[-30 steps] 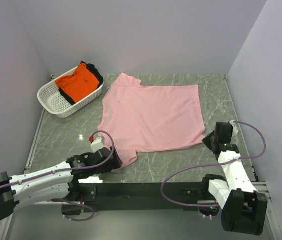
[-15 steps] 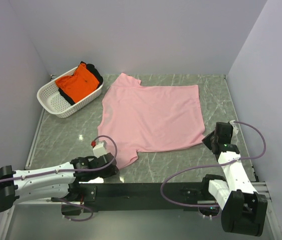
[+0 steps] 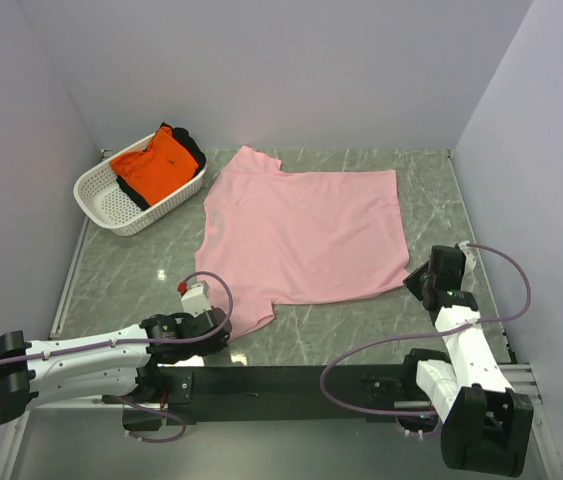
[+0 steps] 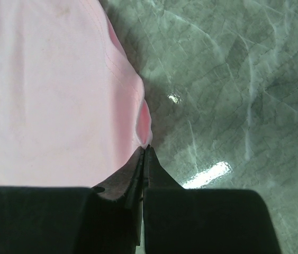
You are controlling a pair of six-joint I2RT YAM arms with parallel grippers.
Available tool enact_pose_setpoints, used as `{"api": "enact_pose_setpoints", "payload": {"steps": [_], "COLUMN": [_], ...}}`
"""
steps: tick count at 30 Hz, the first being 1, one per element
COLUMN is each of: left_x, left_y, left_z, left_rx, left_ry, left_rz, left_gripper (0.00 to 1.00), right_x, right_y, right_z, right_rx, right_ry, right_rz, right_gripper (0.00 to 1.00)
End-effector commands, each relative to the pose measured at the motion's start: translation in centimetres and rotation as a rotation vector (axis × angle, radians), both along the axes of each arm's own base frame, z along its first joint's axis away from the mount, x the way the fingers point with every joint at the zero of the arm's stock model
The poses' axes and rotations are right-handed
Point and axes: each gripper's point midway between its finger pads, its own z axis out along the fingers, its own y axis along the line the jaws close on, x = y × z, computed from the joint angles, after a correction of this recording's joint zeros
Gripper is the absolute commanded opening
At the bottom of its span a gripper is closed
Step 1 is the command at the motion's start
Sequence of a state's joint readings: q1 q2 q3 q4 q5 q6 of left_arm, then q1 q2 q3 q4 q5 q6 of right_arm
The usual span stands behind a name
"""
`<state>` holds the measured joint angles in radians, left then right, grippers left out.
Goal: Fold and stack the t-shirts
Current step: Fold the tshirt
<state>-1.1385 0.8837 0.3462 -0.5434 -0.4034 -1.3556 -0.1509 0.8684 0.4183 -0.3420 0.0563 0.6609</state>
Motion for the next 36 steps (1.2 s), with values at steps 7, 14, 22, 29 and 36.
{"api": "enact_pose_setpoints", "payload": {"steps": [7, 14, 22, 29, 36], "left_x": [0.5, -0.3, 0.5, 5.0, 11.4], "left_y": [-0.6, -1.6, -2.2, -3.3, -2.9], "left_z": [2.9, 4.9, 8.7, 11.0, 11.6], "left_rx": [-0.003, -0.055, -0.204, -0.224, -0.121], "left_ry": [-0.055, -0.040, -0.129, -0.285, -0.371], "left_rz": [-0.070, -0.138, -0.096, -0.045, -0.076], "left_gripper": [0.00, 0.00, 0.00, 0.00, 0.00], "right_x": [-0.2, -1.3, -1.7, 0.8, 4.2], "right_y": [0.3, 0.5, 1.0, 0.3, 0.1], "right_z": [1.9, 3.3, 2.9, 5.3, 6.2], "right_rx": [0.010, 0.008, 0.032, -0.008, -0.021], "right_ry": [-0.066, -0.094, -0.075, -0.099, -0.089], "right_rz": [0.004, 0.000, 0.015, 0.034, 0.080], "right_gripper": [0.00, 0.00, 0.00, 0.00, 0.00]}}
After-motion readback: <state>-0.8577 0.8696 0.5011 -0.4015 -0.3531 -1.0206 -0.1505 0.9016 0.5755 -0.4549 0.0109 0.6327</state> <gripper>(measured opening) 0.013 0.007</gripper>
